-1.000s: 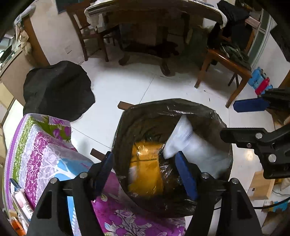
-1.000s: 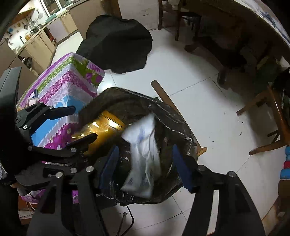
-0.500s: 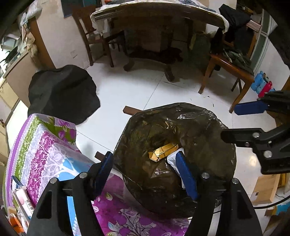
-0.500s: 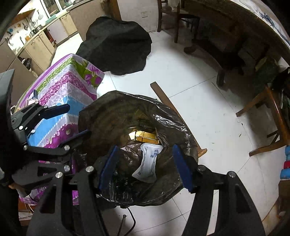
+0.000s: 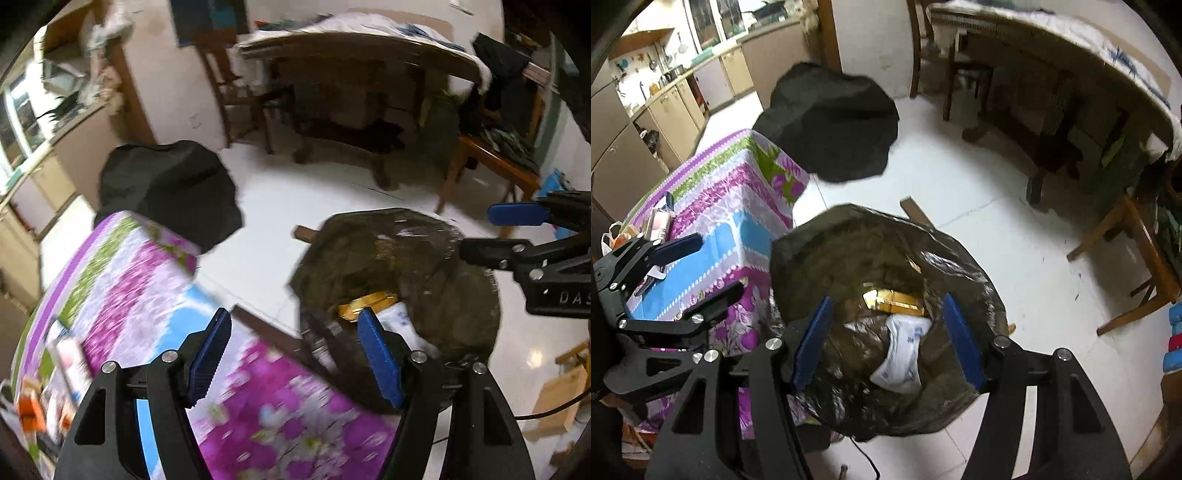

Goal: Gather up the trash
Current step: 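Move both open grippers back over the table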

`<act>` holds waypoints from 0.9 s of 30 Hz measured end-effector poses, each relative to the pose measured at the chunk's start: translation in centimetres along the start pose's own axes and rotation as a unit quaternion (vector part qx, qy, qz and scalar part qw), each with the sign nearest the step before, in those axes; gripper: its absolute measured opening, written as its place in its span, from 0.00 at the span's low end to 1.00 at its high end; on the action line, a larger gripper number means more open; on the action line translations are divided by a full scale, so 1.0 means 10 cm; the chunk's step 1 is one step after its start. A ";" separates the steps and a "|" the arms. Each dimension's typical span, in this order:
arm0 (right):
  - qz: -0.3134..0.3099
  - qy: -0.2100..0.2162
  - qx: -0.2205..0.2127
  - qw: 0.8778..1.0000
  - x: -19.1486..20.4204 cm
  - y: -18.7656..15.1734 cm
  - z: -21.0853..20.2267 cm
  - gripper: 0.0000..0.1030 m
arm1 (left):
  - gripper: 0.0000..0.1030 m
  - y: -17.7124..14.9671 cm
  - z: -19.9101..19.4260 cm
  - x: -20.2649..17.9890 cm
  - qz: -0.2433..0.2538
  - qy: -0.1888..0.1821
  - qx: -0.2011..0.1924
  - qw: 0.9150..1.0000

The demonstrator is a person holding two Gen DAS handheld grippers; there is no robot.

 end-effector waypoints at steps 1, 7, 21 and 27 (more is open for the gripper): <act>-0.006 -0.005 -0.016 1.000 0.07 -0.01 -0.03 0.58 | 0.70 -0.06 -0.04 0.08 -0.008 0.013 -0.004 1.000; -0.031 -0.022 -0.082 0.996 0.42 -0.02 -0.15 0.58 | 0.72 -0.44 -0.32 0.54 -0.059 0.085 -0.025 0.994; -0.081 0.012 -0.199 0.977 1.46 -0.08 -0.30 0.58 | 0.76 -1.44 -1.09 1.56 -0.178 0.208 -0.068 0.959; -0.111 0.059 -0.179 0.976 1.98 -0.20 -0.18 0.58 | 0.76 -2.01 -1.37 2.02 -0.232 0.233 -0.056 0.943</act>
Point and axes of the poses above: each gripper's, at about its wrist camera, not at the fingertips, and z roughly the way its jaws point, x to its left, y to its top, the point moved 5 cm from there along z, roughly the way its jaws point, and after that the axes turned 1 degree about -z, right-handed, at the moved point
